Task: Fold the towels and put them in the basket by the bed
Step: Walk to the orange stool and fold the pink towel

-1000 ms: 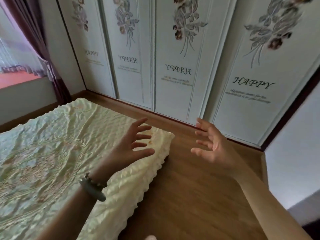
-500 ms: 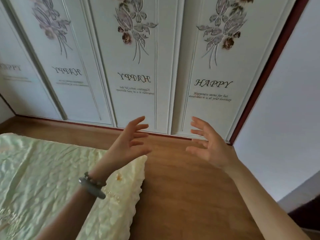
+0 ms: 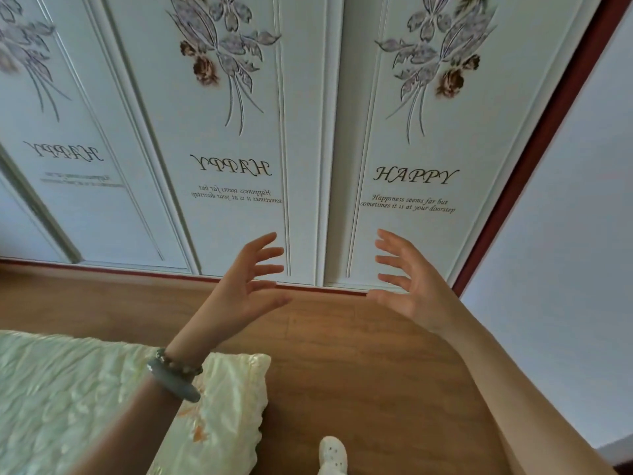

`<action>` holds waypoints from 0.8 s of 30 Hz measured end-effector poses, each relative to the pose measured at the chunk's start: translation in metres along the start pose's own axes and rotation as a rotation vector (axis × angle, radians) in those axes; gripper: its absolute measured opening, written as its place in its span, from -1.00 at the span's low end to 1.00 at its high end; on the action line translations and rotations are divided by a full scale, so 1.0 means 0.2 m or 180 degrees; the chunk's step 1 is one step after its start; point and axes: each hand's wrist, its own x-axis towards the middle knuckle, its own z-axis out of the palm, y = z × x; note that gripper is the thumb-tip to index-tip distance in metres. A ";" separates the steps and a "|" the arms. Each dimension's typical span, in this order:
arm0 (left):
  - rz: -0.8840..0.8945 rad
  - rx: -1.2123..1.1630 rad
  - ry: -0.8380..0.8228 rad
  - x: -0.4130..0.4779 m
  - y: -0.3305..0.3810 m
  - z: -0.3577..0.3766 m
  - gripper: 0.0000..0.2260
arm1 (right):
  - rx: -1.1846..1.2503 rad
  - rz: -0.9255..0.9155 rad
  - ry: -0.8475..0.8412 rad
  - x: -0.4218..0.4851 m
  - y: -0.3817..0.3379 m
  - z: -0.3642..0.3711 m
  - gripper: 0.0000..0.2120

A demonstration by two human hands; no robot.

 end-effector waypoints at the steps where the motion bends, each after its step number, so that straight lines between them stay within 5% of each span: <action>1: 0.0004 0.0012 0.0022 0.10 -0.04 0.00 -0.25 | 0.0001 -0.0021 -0.0018 0.10 0.04 -0.02 -0.20; 12: -0.0130 -0.0005 0.0575 1.03 -0.27 -0.10 -0.29 | 0.0217 -0.0234 -0.0473 1.22 0.31 -0.24 -0.24; 24: -0.0368 0.0130 0.1111 1.52 -0.68 -0.49 -0.29 | 0.0338 -0.0440 -0.1107 2.16 0.46 0.06 -0.20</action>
